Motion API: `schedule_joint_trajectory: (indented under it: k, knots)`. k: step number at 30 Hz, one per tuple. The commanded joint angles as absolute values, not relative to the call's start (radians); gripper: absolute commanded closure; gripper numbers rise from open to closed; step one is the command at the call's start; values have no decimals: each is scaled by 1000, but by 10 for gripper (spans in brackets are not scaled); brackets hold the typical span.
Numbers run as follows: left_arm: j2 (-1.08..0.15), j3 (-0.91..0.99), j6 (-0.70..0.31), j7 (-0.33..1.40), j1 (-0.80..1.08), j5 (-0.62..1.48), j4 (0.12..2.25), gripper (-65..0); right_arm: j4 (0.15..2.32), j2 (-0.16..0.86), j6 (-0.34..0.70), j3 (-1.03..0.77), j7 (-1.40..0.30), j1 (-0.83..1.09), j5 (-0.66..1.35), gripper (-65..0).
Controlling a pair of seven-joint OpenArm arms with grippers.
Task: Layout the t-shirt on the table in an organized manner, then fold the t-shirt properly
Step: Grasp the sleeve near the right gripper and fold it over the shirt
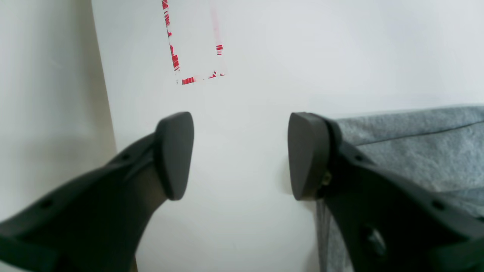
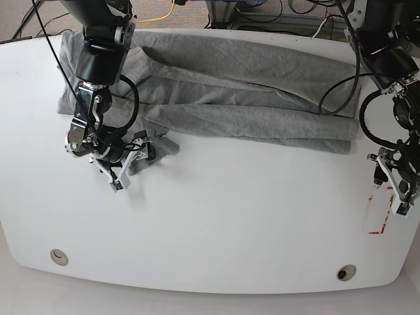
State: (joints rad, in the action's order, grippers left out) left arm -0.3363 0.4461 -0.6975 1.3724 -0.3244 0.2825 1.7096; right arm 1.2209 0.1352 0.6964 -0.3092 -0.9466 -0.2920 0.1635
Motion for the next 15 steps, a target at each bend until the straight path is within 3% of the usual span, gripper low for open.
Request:
schedule_joint_trajectory:
  k: [1, 6, 15]
  knots:
    - [-352, 449, -698, 1359, -348, 286, 1727, -372, 1233, 128, 698, -309, -946, -312, 173, -268]
    - [-352, 449, -698, 1357, -346, 286, 1725, -372, 1234, 122, 698, -308, -947, -317, 171, -2]
    - [-352, 449, -698, 1357, -344, 286, 1722, -372, 1402, 108, 698, -308, -1086, -314, 177, 0]
